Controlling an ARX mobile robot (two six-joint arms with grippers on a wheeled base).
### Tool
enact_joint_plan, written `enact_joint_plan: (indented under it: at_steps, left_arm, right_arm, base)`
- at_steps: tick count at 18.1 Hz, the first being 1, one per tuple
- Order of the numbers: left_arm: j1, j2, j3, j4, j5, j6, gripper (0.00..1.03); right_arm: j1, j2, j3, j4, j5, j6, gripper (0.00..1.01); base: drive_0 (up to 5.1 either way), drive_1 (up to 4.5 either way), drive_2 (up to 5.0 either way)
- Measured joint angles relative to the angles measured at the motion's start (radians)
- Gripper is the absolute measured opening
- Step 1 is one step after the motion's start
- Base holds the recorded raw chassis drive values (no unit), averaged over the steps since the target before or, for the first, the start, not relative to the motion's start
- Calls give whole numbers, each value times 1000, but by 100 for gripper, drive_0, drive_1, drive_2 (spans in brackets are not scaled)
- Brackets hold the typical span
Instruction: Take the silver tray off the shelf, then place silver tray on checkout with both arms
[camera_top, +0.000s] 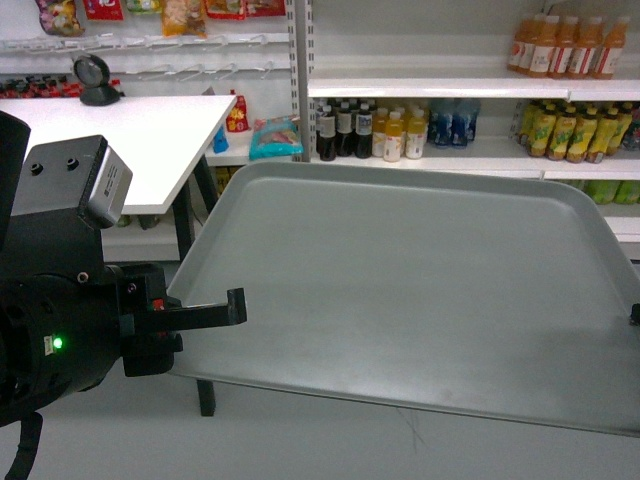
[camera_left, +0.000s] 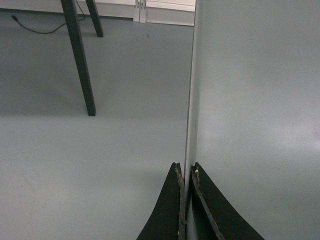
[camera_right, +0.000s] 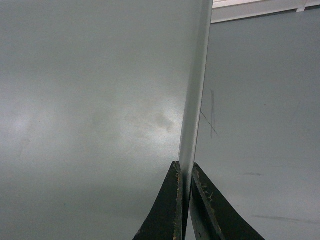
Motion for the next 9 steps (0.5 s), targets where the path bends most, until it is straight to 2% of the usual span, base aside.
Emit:
enact_joint_plan:
  at_steps: [9]
  left_arm:
    - [0, 0, 0, -1, 0, 0, 3]
  right_arm:
    - [0, 0, 0, -3, 0, 0, 3]
  base:
    - [-514, 231, 231]
